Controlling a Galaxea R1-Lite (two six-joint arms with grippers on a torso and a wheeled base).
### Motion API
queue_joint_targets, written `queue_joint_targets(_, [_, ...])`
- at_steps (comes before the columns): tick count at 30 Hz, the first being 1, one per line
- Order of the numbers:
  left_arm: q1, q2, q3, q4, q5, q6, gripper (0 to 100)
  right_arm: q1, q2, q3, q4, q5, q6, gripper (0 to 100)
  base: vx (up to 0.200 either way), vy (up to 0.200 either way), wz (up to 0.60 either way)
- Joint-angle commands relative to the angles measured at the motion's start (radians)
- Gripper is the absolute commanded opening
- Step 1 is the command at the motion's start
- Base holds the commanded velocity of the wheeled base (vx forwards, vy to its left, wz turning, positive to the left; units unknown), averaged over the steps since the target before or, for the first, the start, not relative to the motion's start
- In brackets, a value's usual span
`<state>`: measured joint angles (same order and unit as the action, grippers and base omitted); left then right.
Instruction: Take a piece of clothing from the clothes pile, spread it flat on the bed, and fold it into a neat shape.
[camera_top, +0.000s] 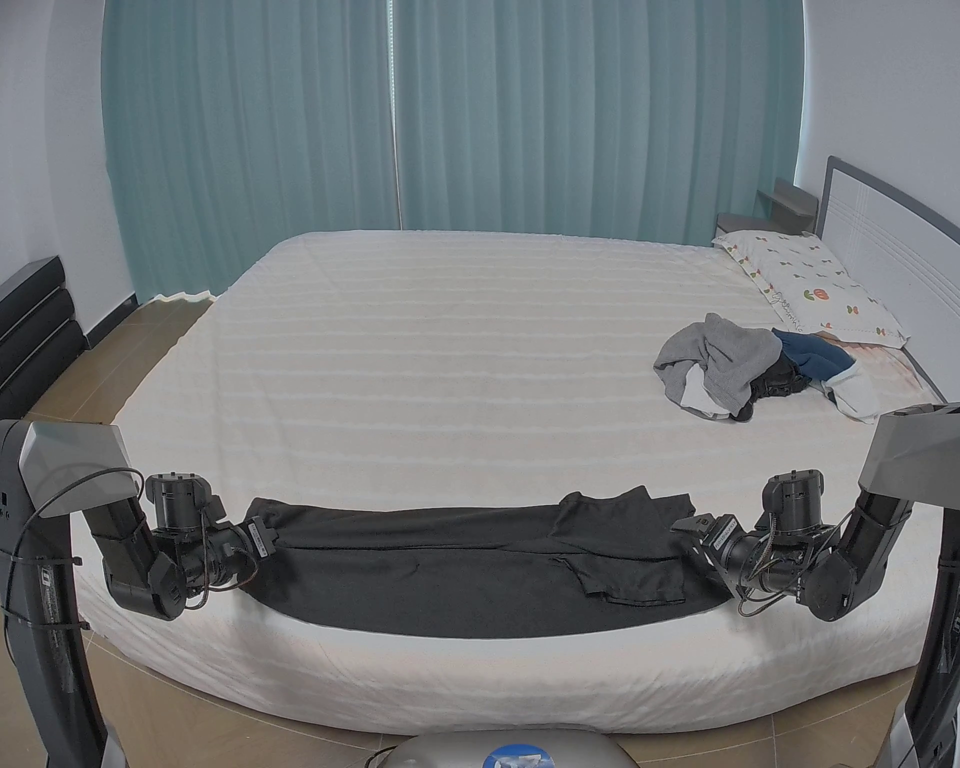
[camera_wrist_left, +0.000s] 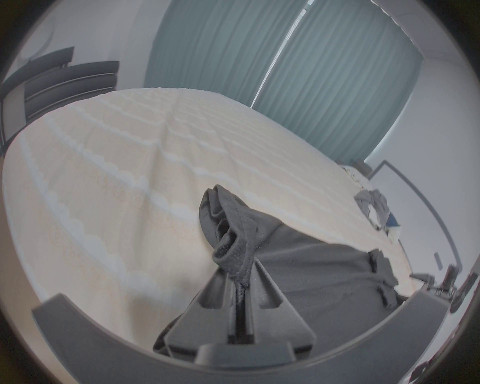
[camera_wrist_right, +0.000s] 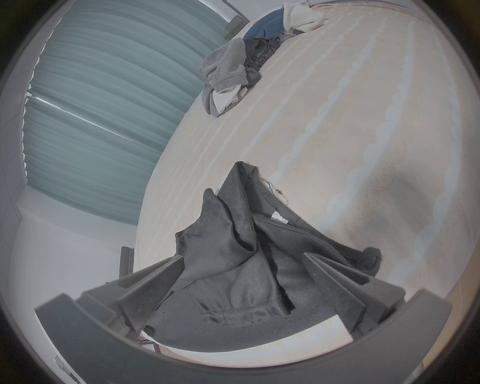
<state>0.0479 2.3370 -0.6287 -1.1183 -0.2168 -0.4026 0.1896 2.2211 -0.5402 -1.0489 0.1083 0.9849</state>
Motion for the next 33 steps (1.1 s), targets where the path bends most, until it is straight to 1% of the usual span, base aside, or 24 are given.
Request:
queue_joint_targets(1, [-0.014,0.008,-0.032,-0.031,0.011,-0.045,0,0.001,0.000,0.000,0.000,0.001,0.000,100,0.000,0.000,0.00])
queue_joint_targets(6, [-0.034,0.008,-0.026,-0.032,0.011,-0.053,0,0.001,-0.001,0.000,0.000,0.001,0.000,100,0.000,0.000,0.00])
queue_joint_targets(13, [-0.054,-0.013,-0.016,-0.032,0.017,-0.067,0,0.001,-0.001,0.000,0.000,0.001,0.000,100,0.000,-0.200,0.00])
queue_joint_targets(19, [-0.063,-0.022,-0.016,-0.032,0.050,-0.068,0,0.001,-0.001,0.000,0.000,0.001,0.000,100,0.000,-0.200,0.00])
queue_joint_targets(20, [-0.071,-0.027,-0.016,-0.032,0.071,-0.070,0,0.001,-0.001,0.000,0.000,0.001,0.000,100,0.000,-0.200,0.00])
queue_joint_targets(21, [-0.071,-0.027,-0.016,-0.032,0.071,-0.070,0,0.001,-0.001,0.000,0.000,0.001,0.000,100,0.000,-0.200,0.00])
queue_joint_targets(22, [-0.083,-0.033,-0.016,-0.032,0.093,-0.071,0,0.001,-0.001,0.000,0.000,0.001,0.000,100,0.000,-0.200,0.00])
queue_joint_targets(24, [-0.097,-0.044,-0.012,-0.032,0.109,-0.087,0,-0.001,-0.001,0.000,0.000,0.001,0.000,100,0.000,-0.200,0.00])
queue_joint_targets(29, [-0.134,-0.090,0.009,-0.029,0.119,-0.136,0,-0.001,-0.008,0.000,0.000,0.001,0.001,100,0.000,-0.200,0.00])
queue_joint_targets(32, [-0.183,-0.133,0.026,-0.018,0.134,-0.174,0,-0.009,-0.015,0.000,0.000,0.002,0.003,100,0.000,-0.200,0.00])
queue_joint_targets(33, [-0.186,-0.136,0.026,-0.017,0.137,-0.176,0,-0.009,-0.015,0.000,0.000,0.002,0.003,100,0.000,-0.200,0.00])
